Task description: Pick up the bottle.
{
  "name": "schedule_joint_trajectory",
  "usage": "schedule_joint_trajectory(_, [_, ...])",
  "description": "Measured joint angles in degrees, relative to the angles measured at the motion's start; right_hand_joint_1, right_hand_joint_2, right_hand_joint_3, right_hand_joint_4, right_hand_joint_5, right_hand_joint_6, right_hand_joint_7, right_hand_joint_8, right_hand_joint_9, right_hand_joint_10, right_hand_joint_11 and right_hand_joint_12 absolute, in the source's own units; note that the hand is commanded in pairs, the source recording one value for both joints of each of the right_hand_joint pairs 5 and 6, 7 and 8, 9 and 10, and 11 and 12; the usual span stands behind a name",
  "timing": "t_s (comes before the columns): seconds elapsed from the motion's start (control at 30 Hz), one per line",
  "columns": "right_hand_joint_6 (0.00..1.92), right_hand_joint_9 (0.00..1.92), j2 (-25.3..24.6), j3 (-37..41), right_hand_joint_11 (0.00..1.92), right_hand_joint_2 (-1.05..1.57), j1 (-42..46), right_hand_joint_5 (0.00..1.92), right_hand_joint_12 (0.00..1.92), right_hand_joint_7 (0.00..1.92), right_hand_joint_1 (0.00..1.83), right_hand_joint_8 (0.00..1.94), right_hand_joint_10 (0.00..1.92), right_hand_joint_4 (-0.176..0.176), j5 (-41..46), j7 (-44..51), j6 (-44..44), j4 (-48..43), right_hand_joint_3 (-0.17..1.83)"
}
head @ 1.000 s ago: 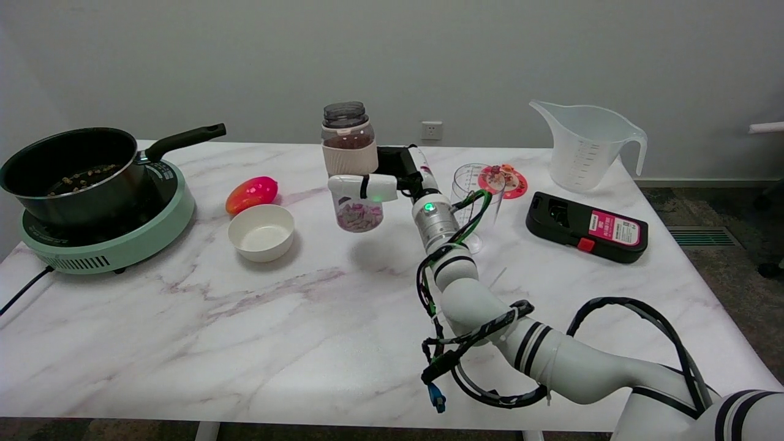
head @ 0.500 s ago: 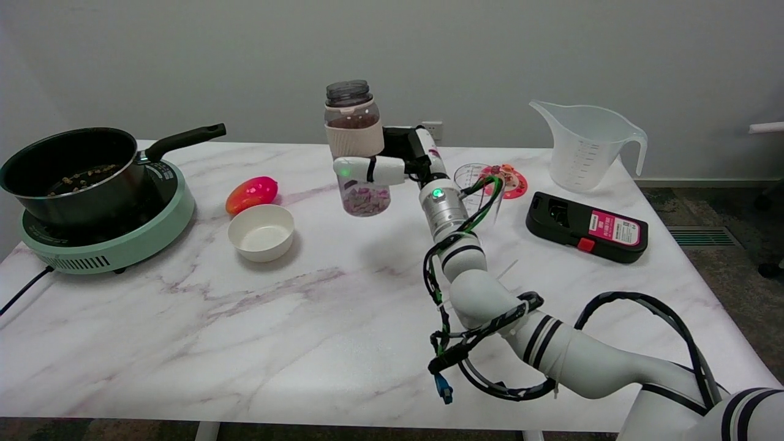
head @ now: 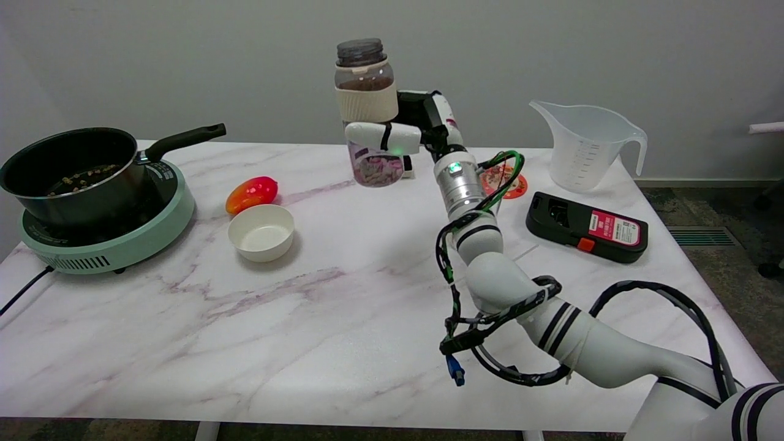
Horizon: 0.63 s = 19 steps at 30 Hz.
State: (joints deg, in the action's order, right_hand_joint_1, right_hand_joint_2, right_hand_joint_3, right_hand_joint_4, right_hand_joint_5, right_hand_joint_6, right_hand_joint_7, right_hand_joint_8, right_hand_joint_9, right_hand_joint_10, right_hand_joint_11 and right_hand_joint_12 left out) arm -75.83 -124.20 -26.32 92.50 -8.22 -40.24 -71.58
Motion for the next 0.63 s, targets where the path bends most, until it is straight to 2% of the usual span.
schedule_joint_trajectory(0.63, [1.92, 1.5, 7.2, 4.7, 1.29, 1.52, 0.1, 1.92, 1.29, 1.64, 1.22, 1.64, 1.5, 0.0, -0.8, 0.2, 0.0, -9.8, 0.36])
